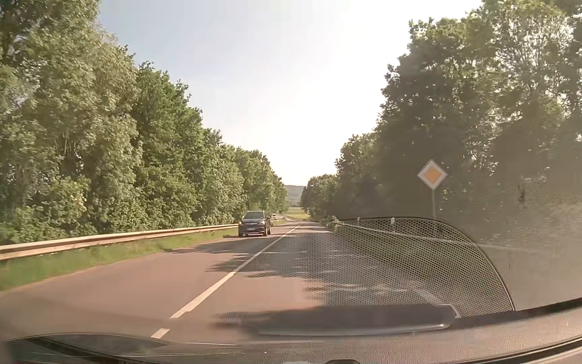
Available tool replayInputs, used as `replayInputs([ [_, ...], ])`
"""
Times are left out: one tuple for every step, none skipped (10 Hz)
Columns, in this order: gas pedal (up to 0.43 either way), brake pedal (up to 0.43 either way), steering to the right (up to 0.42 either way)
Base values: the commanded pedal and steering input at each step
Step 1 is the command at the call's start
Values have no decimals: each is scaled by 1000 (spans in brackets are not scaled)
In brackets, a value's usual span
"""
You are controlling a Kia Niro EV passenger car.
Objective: Follow the waypoints while adhering to traffic rules and regulations
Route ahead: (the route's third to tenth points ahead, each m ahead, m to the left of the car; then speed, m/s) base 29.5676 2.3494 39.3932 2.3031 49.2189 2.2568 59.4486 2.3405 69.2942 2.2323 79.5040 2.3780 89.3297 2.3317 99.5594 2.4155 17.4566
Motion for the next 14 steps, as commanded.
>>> replayInputs([
  [189,0,0],
  [189,0,0],
  [189,0,0],
  [189,0,0],
  [169,0,0],
  [169,0,0],
  [177,0,0],
  [177,0,0],
  [177,0,0],
  [189,0,0],
  [197,0,0],
  [197,0,0],
  [197,0,0],
  [209,0,0],
])
